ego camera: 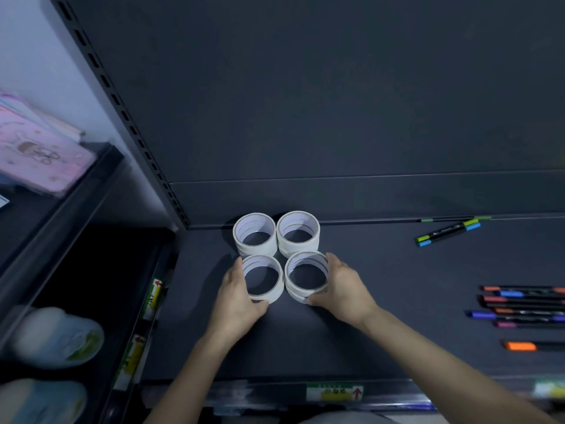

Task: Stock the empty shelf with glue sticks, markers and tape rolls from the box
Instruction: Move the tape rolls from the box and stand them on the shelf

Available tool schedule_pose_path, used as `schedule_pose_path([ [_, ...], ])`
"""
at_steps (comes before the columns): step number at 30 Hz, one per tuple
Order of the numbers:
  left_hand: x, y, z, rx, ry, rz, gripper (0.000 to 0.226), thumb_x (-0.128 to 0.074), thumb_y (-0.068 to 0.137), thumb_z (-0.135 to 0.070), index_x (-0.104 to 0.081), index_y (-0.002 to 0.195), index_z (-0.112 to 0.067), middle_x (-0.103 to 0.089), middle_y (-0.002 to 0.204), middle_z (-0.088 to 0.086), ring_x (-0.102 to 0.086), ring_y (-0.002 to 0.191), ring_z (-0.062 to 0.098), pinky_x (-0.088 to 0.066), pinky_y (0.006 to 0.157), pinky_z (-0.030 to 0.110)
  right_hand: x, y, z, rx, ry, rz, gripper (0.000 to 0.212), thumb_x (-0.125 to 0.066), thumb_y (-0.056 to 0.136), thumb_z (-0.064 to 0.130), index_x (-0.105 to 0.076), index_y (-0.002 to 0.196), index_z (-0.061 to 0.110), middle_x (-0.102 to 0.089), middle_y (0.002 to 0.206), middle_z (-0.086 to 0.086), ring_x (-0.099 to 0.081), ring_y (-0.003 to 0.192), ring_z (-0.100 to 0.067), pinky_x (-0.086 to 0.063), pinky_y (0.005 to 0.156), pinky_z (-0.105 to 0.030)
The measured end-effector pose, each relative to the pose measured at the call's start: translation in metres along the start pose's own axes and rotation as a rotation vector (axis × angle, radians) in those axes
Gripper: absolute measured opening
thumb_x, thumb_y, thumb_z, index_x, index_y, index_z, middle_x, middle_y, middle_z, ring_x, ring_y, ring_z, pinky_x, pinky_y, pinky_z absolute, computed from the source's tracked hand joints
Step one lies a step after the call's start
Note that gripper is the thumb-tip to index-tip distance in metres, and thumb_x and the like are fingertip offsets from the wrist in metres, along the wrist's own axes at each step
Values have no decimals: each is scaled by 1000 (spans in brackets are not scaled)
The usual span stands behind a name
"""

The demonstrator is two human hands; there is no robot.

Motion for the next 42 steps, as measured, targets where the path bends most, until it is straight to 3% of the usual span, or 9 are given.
schedule_pose_path([
  [6,2,2,-1,-14,-21,43,110,-79,71,-20,-6,152,-11,-17,158,3,-19,144,15,-17,109,19,-4,-3,6,27,-75,52,86,-79,70,24,-30,140,13,-46,132,-6,-51,117,-22,-45,91,-25],
  [12,5,4,-1,3,-38,22,106,-79,71,-18,-11,151,-10,-26,154,5,-26,141,17,-21,106,18,-8,-2,6,18,-23,-15,67,-81,64,27,-46,119,17,-56,117,-2,-55,104,-18,-48,82,-25],
  [16,8,5,-5,-1,-68,18,102,-80,68,-13,-19,149,-14,-37,145,4,-34,134,16,-22,94,12,-9,-1,8,17,17,-16,68,-82,62,25,-46,119,17,-54,119,-2,-52,106,-17,-45,82,-23],
  [23,7,5,-5,20,-128,7,102,-81,67,-10,-20,148,-14,-38,143,4,-36,130,16,-24,92,13,-12,-5,14,-8,29,-27,75,-83,66,26,-40,127,15,-50,126,-3,-49,115,-18,-38,83,-21],
  [28,7,-1,1,2,-117,4,112,-80,70,-18,-4,152,-17,-9,158,4,-9,146,16,-18,112,25,-10,-10,18,-6,56,-12,68,-81,67,26,-39,120,19,-51,121,-2,-49,108,-15,-37,80,-22],
  [30,11,-3,2,-47,-82,-49,103,-78,73,-23,-11,152,-19,-3,160,3,-4,147,16,-19,116,28,-4,-13,18,-6,91,-6,63,-82,66,31,-42,115,24,-51,116,4,-44,100,-9,-37,79,-21],
  [34,23,-11,-14,-303,-28,-197,53,-74,78,-18,-55,127,-15,-40,143,-2,-35,133,10,-24,100,1,12,-24,10,20,62,-133,21,-73,76,26,-59,89,17,-58,94,4,-51,92,-16,-33,63,-12],
  [37,21,-14,-33,-438,-21,-192,32,-74,78,-16,-67,109,-11,-59,120,-3,-51,113,8,-42,96,16,22,-40,-4,-49,27,-231,33,-69,84,21,-63,113,7,-61,111,-4,-54,107,-19,-33,75,-15],
  [42,-1,-25,-67,-526,-62,2,33,-72,81,-17,-68,113,-10,-60,117,-7,-54,110,5,-34,96,11,33,-79,-35,-180,121,-335,33,-67,87,18,-64,118,6,-68,112,-6,-64,101,-17,-40,81,-15],
])
Point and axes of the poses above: each hand's wrist, its own y-axis towards the middle knuckle, its own x-axis out of the back of the hand, z = x × y, the point moved 3 cm from there along y, towards the middle knuckle
